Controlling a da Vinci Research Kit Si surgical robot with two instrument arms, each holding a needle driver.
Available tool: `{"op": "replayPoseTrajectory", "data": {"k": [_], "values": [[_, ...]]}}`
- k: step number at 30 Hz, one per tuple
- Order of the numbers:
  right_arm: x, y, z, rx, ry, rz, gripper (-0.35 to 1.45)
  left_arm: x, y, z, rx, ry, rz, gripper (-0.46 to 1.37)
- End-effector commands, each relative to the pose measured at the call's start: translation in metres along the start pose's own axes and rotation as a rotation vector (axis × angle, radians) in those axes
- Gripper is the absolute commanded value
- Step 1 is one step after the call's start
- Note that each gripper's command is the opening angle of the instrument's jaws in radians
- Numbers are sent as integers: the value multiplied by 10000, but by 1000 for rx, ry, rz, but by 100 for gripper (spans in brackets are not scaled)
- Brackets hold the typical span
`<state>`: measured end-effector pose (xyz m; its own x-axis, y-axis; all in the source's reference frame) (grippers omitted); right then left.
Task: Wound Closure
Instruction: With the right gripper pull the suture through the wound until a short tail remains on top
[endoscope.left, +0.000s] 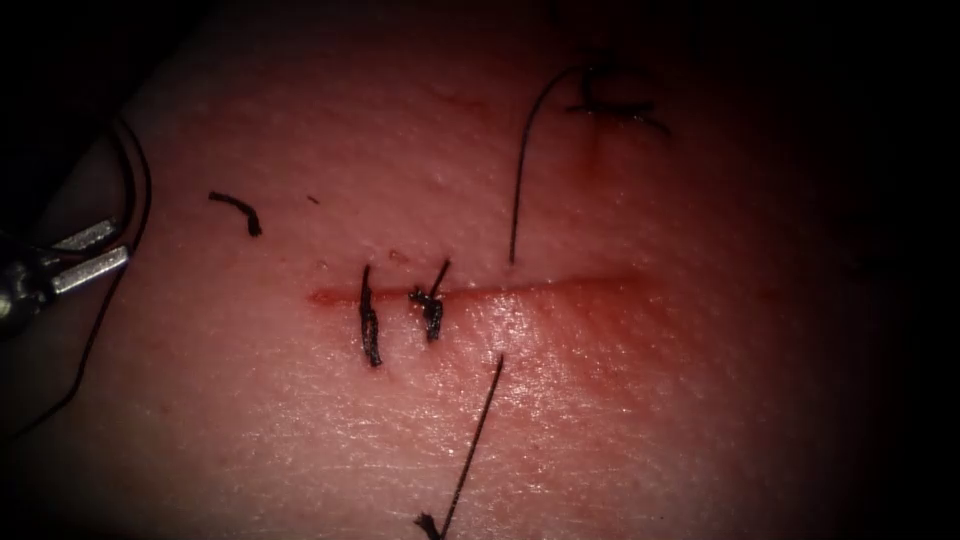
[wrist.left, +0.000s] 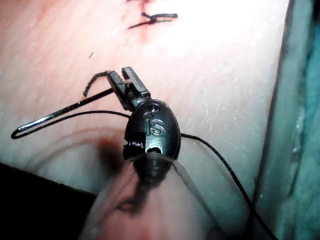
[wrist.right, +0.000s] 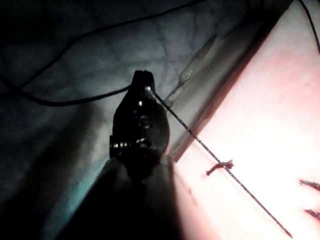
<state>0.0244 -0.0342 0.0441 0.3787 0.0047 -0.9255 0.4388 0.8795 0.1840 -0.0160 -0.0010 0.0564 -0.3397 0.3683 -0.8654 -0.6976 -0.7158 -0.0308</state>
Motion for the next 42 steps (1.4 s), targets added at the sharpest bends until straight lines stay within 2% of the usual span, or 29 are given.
{"op": "replayPoseTrajectory", "data": {"k": [1, 5, 8, 10, 11, 13, 15, 16, 18, 21, 23, 24, 30, 37, 40, 42], "values": [[0, -3, 1, 9, 4, 6, -35, -1, 0, -1, -6, 0, 1, -35], [3, -10, 6, 39, 18, 26, -35, -2, 2, -2, -7, -2, 3, -35], [4, -5, 3, 39, 28, 34, -35, -3, 2, -3, -7, -2, 4, -35], [2, 2, -3, -5, 27, 39, 43, -4, 2, -3, -8, -1, 4, -35], [1, 6, -8, -37, 22, 44, 92, -4, 2, -3, -8, -1, 5, -35], [-1, 10, -17, -85, 14, 52, 117, -5, 2, -4, -8, -1, 5, -35], [-5, 16, -32, -133, 4, 66, 134, -5, 2, -4, -9, 0, 5, -35], [-5, 16, -34, -136, 2, 68, 135, -5, 2, -4, -9, 0, 5, -35], [-7, 17, -55, -180, -25, 86, 142, -6, 2, -4, -9, 0, 5, -35], [-9, 15, -74, -197, -36, 106, 143, -6, 2, -4, -9, 0, 5, -35], [-11, 9, -96, -218, -49, 128, 144, -6, 2, -3, -9, 0, 6, -35], [-11, 8, -99, -220, -50, 130, 144, -6, 2, -3, -9, 0, 6, -35], [-12, -14, -152, -261, -52, 174, 143, -7, 2, -2, -8, 0, 6, -35], [-4, -35, -243, -338, 17, 185, 136, -7, 2, -2, -8, 0, 6, -35], [-5, -33, -278, -385, 61, 190, 128, -7, 2, -2, -8, 0, 6, -35], [-9, -26, -299, -441, 57, 190, 125, -7, 3, -1, -7, 0, 6, -35]]}}
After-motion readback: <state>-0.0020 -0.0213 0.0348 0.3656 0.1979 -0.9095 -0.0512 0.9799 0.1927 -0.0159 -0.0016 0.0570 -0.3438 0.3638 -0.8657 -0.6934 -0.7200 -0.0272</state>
